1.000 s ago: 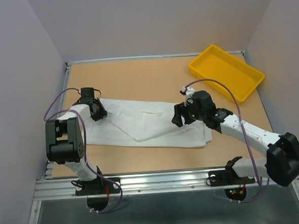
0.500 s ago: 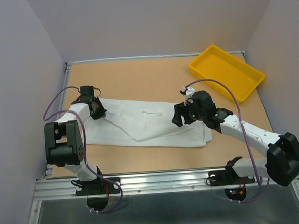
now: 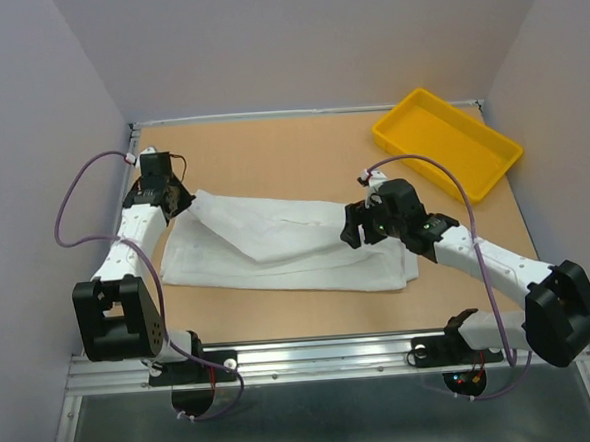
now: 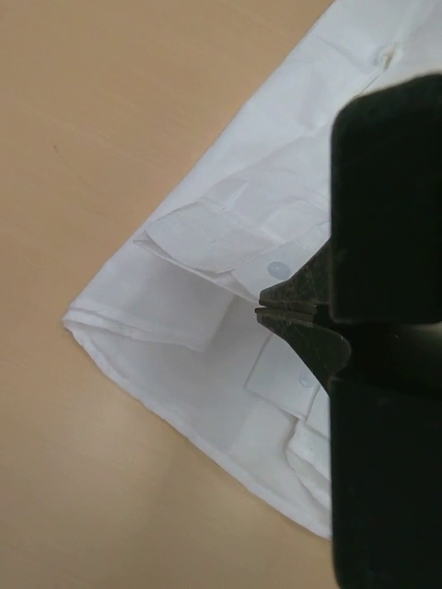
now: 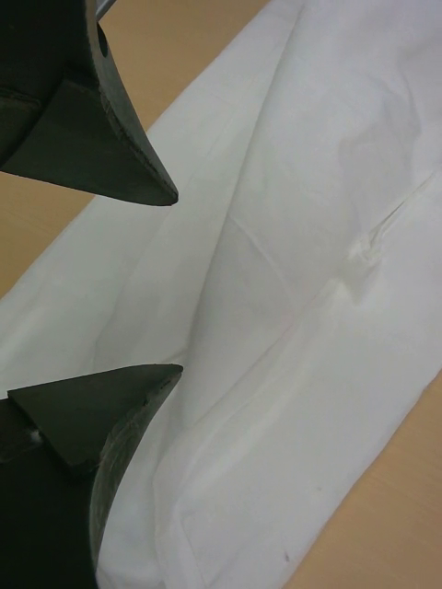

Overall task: Fold and stack the long sleeve shirts
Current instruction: Fold the shirt

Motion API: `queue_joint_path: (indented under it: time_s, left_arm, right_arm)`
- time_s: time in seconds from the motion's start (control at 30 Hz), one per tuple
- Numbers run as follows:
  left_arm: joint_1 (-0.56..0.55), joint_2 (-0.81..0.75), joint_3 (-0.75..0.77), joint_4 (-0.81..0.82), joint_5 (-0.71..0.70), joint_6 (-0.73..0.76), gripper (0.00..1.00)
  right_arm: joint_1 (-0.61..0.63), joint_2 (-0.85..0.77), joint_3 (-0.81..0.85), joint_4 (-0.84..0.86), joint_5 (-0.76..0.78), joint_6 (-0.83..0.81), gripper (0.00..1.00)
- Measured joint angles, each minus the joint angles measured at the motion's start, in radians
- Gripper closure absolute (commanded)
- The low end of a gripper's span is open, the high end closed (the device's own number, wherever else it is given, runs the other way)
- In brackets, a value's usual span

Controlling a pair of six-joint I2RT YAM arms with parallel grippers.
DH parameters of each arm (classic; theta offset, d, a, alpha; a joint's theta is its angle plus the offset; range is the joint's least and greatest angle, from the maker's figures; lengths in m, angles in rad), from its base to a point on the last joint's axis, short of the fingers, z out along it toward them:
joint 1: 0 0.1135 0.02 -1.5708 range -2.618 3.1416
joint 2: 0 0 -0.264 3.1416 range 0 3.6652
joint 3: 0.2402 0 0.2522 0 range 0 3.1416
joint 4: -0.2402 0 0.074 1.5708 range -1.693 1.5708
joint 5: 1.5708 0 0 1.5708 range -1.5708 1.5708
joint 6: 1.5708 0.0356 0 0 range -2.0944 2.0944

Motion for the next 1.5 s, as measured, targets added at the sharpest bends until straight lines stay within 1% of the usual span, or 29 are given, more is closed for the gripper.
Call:
queue_joint_path:
  time_s: [0.23, 0.37, 0.5, 0.9, 1.23, 1.3, 1.5]
  left_arm:
    - [0.005, -0.056, -0.135, 0.037, -0.02, -0.008, 1.0]
    - [0.006, -0.114, -0.206, 0.07, -0.012, -0.015, 1.0]
    - [0.006, -0.165, -0.252, 0.106, 0.004, -0.011, 1.0]
    - [0.006, -0.23, -0.317, 0.16, 0.006, 0.014, 1.0]
    - [0.006, -0.249, -0.342, 0.195, 0.009, 0.028, 1.0]
    - [0.006, -0.249, -0.352, 0.2, 0.016, 0.03, 1.0]
    - [0.006, -0.249, -0.364, 0.203, 0.029, 0.036, 1.0]
  right_arm:
    - [0.0, 0.036, 0.0, 0.0, 0.0, 0.0, 0.25]
    - [0.0, 0.094, 0.004, 0.001, -0.017, -0.001, 0.26]
    - [0.0, 0.188, 0.044, -0.004, -0.042, -0.008, 0.27]
    - [0.0, 0.299, 0.267, -0.001, -0.075, -0.055, 0.31]
    - [0.0, 0.491, 0.295, -0.029, -0.142, -0.08, 0.31]
    - [0.0, 0.504, 0.297, -0.03, -0.152, -0.093, 0.31]
    - [0.0, 0.552, 0.328, -0.032, -0.194, -0.147, 0.22]
